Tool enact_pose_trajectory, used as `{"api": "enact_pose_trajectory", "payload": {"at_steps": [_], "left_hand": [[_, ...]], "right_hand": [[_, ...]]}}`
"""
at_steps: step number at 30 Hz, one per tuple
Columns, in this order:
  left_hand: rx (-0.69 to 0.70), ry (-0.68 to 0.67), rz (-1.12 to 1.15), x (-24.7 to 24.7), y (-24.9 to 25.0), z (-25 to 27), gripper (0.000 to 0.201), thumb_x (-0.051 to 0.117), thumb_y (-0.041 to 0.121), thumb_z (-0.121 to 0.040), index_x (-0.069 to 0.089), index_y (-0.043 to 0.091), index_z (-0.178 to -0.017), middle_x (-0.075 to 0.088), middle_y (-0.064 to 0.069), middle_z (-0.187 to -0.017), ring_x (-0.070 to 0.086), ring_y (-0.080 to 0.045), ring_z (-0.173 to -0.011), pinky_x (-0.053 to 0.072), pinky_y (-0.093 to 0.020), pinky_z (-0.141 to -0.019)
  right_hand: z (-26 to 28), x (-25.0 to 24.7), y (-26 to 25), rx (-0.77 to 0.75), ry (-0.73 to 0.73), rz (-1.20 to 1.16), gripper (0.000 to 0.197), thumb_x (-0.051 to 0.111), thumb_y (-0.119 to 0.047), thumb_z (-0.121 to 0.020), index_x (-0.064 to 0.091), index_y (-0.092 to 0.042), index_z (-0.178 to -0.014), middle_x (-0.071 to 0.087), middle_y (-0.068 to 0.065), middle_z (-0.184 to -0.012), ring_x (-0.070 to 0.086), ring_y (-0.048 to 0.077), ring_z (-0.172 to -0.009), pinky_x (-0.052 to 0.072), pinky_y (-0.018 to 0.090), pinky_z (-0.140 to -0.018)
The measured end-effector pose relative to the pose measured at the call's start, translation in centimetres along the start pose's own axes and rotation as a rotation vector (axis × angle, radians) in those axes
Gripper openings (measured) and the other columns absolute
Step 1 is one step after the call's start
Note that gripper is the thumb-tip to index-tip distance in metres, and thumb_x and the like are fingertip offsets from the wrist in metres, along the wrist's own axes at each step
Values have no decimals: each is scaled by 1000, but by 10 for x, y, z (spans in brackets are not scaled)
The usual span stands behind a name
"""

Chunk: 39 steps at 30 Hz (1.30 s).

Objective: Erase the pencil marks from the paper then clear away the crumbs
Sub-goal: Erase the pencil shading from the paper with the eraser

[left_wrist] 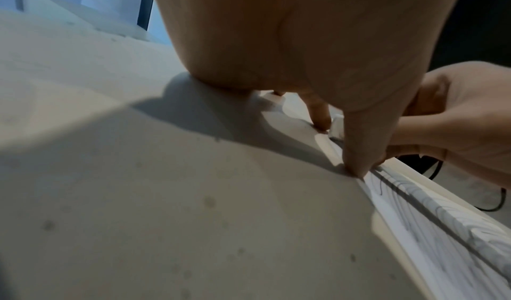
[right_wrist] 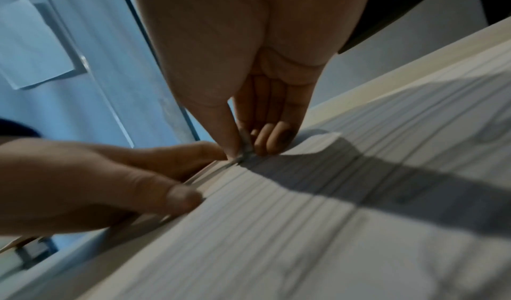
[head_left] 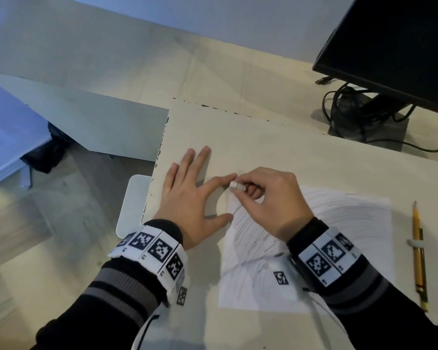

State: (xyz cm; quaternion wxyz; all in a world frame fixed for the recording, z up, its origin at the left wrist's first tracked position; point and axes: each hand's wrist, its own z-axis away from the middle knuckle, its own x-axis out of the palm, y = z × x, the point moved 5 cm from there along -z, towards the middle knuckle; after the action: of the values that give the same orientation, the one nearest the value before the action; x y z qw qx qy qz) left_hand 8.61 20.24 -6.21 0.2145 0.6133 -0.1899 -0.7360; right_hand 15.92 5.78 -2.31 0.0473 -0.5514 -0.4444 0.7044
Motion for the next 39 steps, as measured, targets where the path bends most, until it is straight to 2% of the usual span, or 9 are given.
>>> {"api": "enact_pose_trajectory", "payload": {"at_steps": [5, 9, 12, 17, 21, 26, 30, 37, 39], "left_hand": [[-11, -18, -1, 1, 1, -1, 74, 66, 65, -77, 31, 55, -143, -16, 7, -164, -24, -15, -148, -21, -33, -115], [-17, -9, -8, 1, 0, -1, 75, 66, 64, -77, 32, 55, -142, -16, 7, -164, -24, -15, -148, -19, -35, -116], [-6, -23, -3, 1, 0, -1, 78, 67, 68, -75, 30, 57, -143, -16, 7, -164, -24, -15, -148, -17, -37, -117], [9, -5, -18, 0, 0, 0, 82, 69, 67, -75, 27, 57, -145, -14, 7, -164, -23, -15, -149, -18, -36, -116], [34, 11, 2, -1, 1, 2, 74, 70, 64, -76, 35, 53, -140, -9, 3, -165, -20, -17, -150, -18, -33, -115], [35, -7, -10, 0, 0, 2, 70, 64, 68, -77, 34, 58, -139, -15, 5, -165, -24, -17, -149, -23, -31, -114], [28, -9, -3, 1, -1, 2, 67, 58, 71, -76, 35, 58, -137, -15, 5, -165, -24, -17, -149, -18, -36, -117], [32, -24, -14, 1, 0, 2, 67, 64, 67, -78, 36, 57, -138, -19, 6, -163, -28, -16, -147, -18, -37, -117], [34, -19, -18, 1, 0, 2, 67, 65, 67, -78, 36, 58, -138, -20, 6, -163, -27, -16, -147, -18, -38, -117]], "right_hand": [[4, 6, -2, -6, -38, -15, 9, 76, -15, -81, 75, -16, -91, 65, -7, -74, 60, 10, -65, 53, 28, -65], [1, -1, 5, 43, 53, -1, 7, 76, -15, -80, 76, -15, -88, 65, -6, -72, 61, 10, -64, 54, 30, -65], [1, 2, 0, 33, -27, 4, 8, 76, -16, -81, 76, -17, -88, 65, -8, -73, 61, 9, -65, 54, 29, -65], [-5, -30, 11, 117, 162, -61, 7, 78, -19, -81, 76, -17, -87, 67, -10, -75, 62, 9, -66, 52, 18, -61], [9, -8, 4, 114, -15, -100, 9, 77, -15, -79, 74, -20, -86, 66, -8, -76, 63, 13, -68, 55, 28, -64], [9, 1, 6, 72, 46, -39, 7, 75, -14, -79, 76, -19, -84, 63, -10, -71, 59, 12, -63, 53, 26, -62], [8, 5, -5, -57, -36, 23, 9, 74, -12, -81, 77, -16, -89, 63, -10, -73, 57, 8, -62, 52, 25, -62], [6, -3, 1, -94, -77, 90, 6, 73, -9, -77, 74, -15, -80, 65, -8, -74, 58, 7, -66, 51, 25, -65], [4, -6, 4, -77, -31, 94, 7, 75, -10, -78, 76, -15, -83, 65, -8, -77, 58, 6, -66, 50, 20, -64]]}}
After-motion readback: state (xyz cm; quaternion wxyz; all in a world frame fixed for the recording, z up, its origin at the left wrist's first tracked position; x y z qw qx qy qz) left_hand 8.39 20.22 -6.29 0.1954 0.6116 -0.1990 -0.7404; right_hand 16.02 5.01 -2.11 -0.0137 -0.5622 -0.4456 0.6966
